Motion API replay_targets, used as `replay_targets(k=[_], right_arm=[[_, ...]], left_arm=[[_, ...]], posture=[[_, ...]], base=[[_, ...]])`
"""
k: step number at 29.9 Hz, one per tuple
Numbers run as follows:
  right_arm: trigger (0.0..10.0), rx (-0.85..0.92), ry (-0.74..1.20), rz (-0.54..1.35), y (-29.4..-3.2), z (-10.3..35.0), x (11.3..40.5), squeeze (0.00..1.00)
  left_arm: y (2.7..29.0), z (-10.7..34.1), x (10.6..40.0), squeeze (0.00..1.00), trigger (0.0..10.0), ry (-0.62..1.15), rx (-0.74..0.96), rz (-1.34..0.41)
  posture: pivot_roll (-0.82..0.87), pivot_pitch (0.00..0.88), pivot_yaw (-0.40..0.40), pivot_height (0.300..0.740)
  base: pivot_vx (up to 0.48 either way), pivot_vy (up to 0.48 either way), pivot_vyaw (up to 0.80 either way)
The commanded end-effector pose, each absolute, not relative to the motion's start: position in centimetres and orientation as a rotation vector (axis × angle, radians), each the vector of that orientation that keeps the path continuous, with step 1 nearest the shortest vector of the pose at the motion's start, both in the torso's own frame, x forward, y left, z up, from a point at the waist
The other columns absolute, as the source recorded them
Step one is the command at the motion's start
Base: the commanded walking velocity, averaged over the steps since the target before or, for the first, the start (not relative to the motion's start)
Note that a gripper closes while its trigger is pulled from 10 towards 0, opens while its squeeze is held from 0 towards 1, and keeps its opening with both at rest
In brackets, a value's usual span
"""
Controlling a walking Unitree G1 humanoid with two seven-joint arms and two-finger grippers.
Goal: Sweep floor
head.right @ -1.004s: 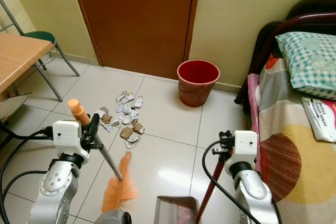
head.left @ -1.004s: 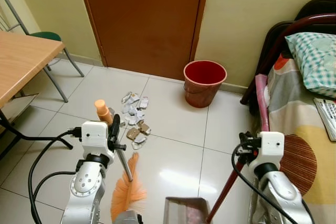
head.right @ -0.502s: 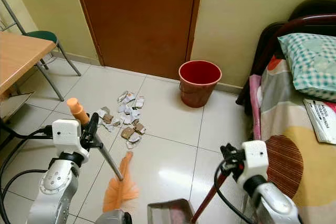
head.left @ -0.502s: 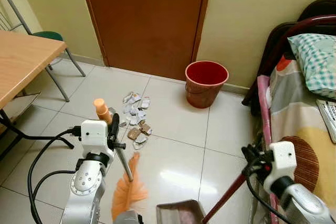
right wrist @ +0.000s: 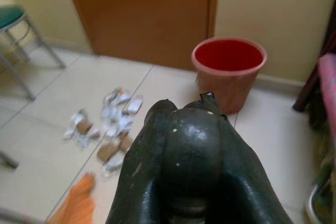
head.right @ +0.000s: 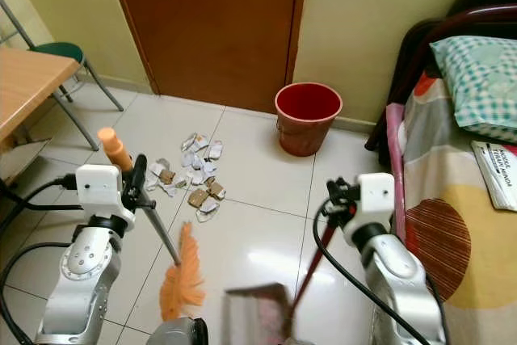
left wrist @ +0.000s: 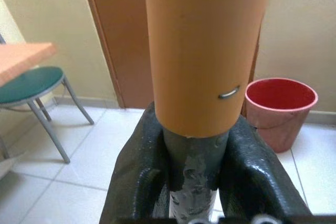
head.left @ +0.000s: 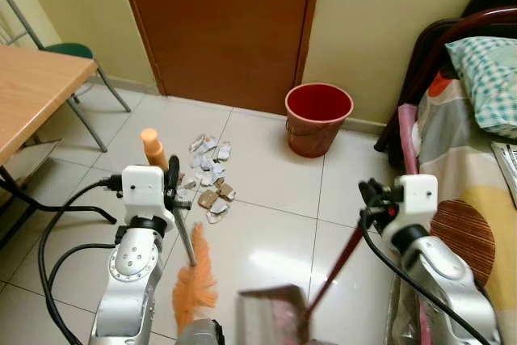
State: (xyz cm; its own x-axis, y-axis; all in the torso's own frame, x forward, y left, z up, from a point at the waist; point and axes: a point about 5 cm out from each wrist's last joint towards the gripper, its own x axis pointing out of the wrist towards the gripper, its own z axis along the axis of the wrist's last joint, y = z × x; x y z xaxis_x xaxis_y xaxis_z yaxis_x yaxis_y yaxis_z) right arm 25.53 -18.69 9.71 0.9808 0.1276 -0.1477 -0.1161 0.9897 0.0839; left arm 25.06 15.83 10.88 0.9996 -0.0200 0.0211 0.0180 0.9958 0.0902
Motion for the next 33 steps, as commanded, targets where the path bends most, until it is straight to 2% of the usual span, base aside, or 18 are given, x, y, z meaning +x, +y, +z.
replay_targets(k=[1, 9, 13, 18, 20, 26, 33], right_arm=[[10.0, 0.029, 0.095, 0.066, -19.0, 10.6, 26.0, 0.0], [10.0, -0.006, 0.079, 0.029, -18.3, 10.4, 26.4, 0.0], [10.0, -0.022, 0.07, 0.011, -18.3, 10.4, 26.8, 0.0], [10.0, -0.038, 0.052, -0.034, -19.0, 10.5, 27.4, 0.0], [10.0, -0.036, 0.033, -0.059, -19.4, 10.7, 27.6, 0.0], [10.0, -0.012, 0.061, -0.136, -20.2, 10.1, 28.2, 0.0], [10.0, -0.003, 0.055, -0.135, -19.9, 10.1, 28.8, 0.0]], left_arm=[[15.5, 11.0, 24.5, 0.0, 10.0, -0.043, 0.125, -0.018], [15.6, 11.7, 23.4, 0.0, 10.0, -0.09, 0.174, 0.009], [17.8, 13.1, 24.1, 0.0, 10.0, -0.156, 0.243, 0.114], [18.0, 13.2, 25.4, 0.0, 10.0, -0.159, 0.24, 0.097], [17.1, 13.7, 26.3, 0.0, 10.0, -0.19, 0.287, 0.036], [15.2, 13.9, 28.0, 0.0, 10.0, -0.207, 0.248, -0.067], [14.3, 13.5, 28.9, 0.0, 10.0, -0.206, 0.299, -0.168]], posture=[[-0.02, 0.111, -0.012, 0.74], [0.0, 0.113, -0.03, 0.74], [0.0, 0.109, -0.033, 0.74], [0.0, 0.104, -0.035, 0.74], [0.0, 0.102, -0.035, 0.74], [0.0, 0.093, -0.032, 0.74], [0.0, 0.092, -0.029, 0.74]], base=[[0.0, 0.0, 0.0], [0.0, 0.0, 0.0], [0.0, 0.0, 0.0], [0.0, 0.0, 0.0], [0.0, 0.0, 0.0], [0.0, 0.0, 0.0], [0.0, 0.0, 0.0]])
